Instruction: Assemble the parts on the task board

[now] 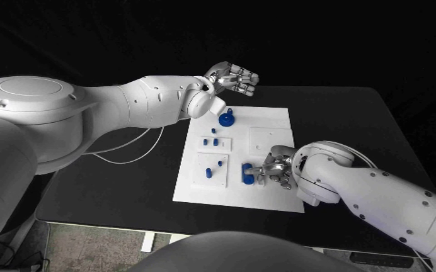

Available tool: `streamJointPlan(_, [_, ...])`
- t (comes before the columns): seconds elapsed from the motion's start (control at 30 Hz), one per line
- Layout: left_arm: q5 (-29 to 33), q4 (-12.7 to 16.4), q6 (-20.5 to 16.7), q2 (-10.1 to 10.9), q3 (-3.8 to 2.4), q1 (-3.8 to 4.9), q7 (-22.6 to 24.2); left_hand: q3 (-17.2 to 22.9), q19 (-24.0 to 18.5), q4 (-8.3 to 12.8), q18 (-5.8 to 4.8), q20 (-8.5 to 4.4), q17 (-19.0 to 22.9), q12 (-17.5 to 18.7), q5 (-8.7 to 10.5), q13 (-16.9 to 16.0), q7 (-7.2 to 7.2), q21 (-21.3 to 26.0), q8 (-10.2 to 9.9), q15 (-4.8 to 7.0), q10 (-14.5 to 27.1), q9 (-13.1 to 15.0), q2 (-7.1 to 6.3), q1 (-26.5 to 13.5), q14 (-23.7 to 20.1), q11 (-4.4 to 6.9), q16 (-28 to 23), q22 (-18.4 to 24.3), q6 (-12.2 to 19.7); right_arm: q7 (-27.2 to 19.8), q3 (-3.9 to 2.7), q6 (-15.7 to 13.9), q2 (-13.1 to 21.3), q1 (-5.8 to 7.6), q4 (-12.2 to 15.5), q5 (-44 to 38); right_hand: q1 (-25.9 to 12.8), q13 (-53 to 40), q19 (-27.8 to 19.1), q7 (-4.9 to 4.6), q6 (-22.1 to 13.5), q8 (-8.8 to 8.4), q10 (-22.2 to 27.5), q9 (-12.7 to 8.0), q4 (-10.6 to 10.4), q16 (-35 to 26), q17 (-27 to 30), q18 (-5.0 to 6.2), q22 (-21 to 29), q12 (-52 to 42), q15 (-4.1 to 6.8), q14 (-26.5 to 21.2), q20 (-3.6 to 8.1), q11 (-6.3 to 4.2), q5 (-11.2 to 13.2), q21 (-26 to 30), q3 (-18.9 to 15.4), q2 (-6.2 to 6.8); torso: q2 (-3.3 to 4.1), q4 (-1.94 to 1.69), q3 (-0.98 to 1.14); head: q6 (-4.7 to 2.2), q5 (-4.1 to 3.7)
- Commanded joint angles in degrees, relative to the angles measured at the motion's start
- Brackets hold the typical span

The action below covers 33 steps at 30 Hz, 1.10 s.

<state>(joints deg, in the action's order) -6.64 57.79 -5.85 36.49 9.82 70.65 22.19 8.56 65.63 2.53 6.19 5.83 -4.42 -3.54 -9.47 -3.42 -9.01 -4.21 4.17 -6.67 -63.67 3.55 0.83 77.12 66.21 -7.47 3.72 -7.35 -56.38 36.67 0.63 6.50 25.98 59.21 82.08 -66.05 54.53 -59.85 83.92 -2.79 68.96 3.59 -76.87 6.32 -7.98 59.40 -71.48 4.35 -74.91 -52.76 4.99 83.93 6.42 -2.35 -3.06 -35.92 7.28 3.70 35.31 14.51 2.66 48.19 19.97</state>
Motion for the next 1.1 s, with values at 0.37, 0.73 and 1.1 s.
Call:
streamJointPlan(0.37, [0.25, 0.18, 0.92, 0.20, -0.05, 0.02, 0.26, -0.35, 0.34, -0.08, 0.02, 0.08, -0.10, 0.20, 0.05, 0.04, 0.06, -0.14, -0.29, -0.01, 0.45, 0.03, 0.25, -0.29, -0.25, -0.17, -0.20, 0.23, 0.45, -2.87, -0.14, 0.38, 2.91, -0.09, 2.87, -0.26, 4.73, -0.09, 2.72, 0.25, 0.72, 0.12, -0.16, 0.20, 5.15, -0.39, -0.05, -0.49, -0.23, -0.04, 0.34, 0.24, 0.22, -0.11, 0.09, 0.43, 0.44, 0.57, 0.03, -0.02, 0.08, -0.13, -0.21])
streamJointPlan(0.73, [0.25, 0.36, 1.02, 0.31, -0.05, 0.02, 0.18, -0.35, 0.34, -0.08, 0.02, 0.08, -0.10, 0.20, 0.05, 0.04, 0.06, -0.14, -0.29, -0.01, 0.45, 0.03, 0.25, -0.29, -0.25, -0.17, -0.20, 0.23, 0.45, -3.59, -0.36, 0.36, 3.65, -0.17, 3.55, -0.13, 5.59, -0.10, 2.73, 0.47, 1.58, 0.06, -0.33, 0.64, 6.74, -0.26, -0.06, -0.54, -0.28, -0.33, 0.41, 0.29, 0.26, -0.24, -0.06, 0.14, 0.59, 0.32, 0.04, -0.03, 0.07, -0.07, -0.42])
streamJointPlan(1.1, [0.25, 0.38, 1.16, 0.22, -0.05, 0.02, 0.20, -0.40, 0.37, -0.29, 0.02, 0.10, -0.11, 0.19, 0.05, 0.04, 0.07, -0.15, -0.28, -0.02, 0.44, 0.04, 0.32, -0.38, -0.25, -0.17, -0.19, 0.36, 0.43, -2.52, -0.37, 0.14, 2.39, -0.19, 1.52, 0.91, 4.61, -0.04, 2.77, 0.67, 1.95, 0.07, -0.47, 0.96, 9.77, -0.05, -0.03, -0.65, -0.33, -0.65, 0.50, 0.32, 0.32, -0.39, -0.25, -0.42, 0.23, -3.47, 0.02, -0.15, 0.04, 0.12, -0.58])
